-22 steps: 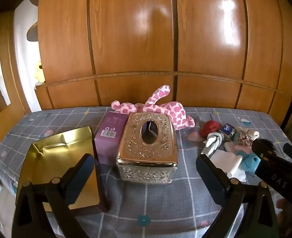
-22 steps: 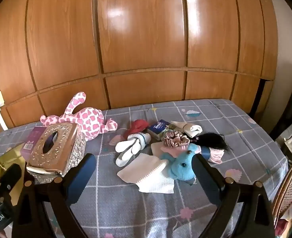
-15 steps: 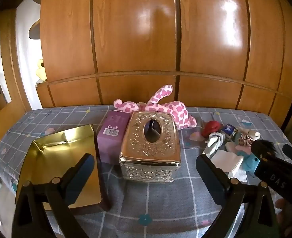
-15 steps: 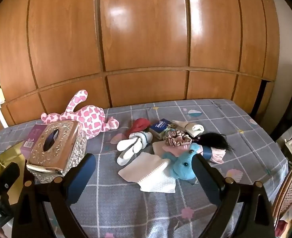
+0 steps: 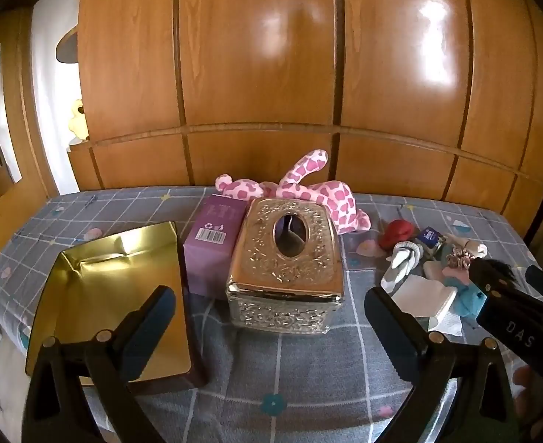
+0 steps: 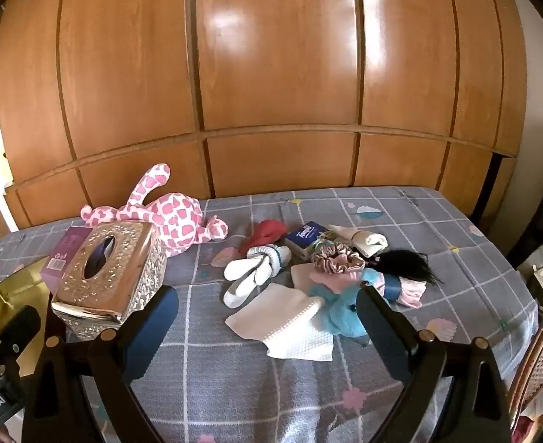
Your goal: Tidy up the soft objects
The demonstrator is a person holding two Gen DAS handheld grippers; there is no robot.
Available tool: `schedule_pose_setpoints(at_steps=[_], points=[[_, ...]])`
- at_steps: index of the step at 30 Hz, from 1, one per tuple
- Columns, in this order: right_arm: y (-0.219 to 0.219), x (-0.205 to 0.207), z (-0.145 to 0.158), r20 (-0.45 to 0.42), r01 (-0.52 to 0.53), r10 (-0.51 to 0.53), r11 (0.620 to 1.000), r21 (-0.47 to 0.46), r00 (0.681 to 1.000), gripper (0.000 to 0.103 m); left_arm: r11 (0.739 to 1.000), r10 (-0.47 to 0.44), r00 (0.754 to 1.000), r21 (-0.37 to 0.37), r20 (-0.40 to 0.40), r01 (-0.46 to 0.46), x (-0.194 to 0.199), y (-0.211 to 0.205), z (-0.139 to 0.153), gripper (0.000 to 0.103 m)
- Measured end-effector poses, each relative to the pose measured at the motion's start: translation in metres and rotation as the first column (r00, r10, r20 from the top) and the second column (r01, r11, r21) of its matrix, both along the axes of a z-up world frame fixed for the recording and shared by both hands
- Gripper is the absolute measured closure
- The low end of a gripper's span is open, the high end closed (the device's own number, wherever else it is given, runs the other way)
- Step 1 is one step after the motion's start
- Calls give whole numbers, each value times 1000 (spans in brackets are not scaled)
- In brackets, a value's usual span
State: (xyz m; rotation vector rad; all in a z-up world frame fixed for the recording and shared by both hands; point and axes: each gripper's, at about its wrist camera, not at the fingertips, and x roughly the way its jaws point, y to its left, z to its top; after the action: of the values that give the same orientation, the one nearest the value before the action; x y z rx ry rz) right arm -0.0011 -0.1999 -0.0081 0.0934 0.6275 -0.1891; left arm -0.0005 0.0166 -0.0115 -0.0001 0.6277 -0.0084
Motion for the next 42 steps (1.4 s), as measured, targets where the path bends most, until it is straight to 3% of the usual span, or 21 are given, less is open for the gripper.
schedule_pose_setpoints(at_steps=[42], points=[[-9,0,-7,-6,9,-9,1000,-3,1000,4,1000,15,1000,-7,-20,-15,3,6,-1,0]])
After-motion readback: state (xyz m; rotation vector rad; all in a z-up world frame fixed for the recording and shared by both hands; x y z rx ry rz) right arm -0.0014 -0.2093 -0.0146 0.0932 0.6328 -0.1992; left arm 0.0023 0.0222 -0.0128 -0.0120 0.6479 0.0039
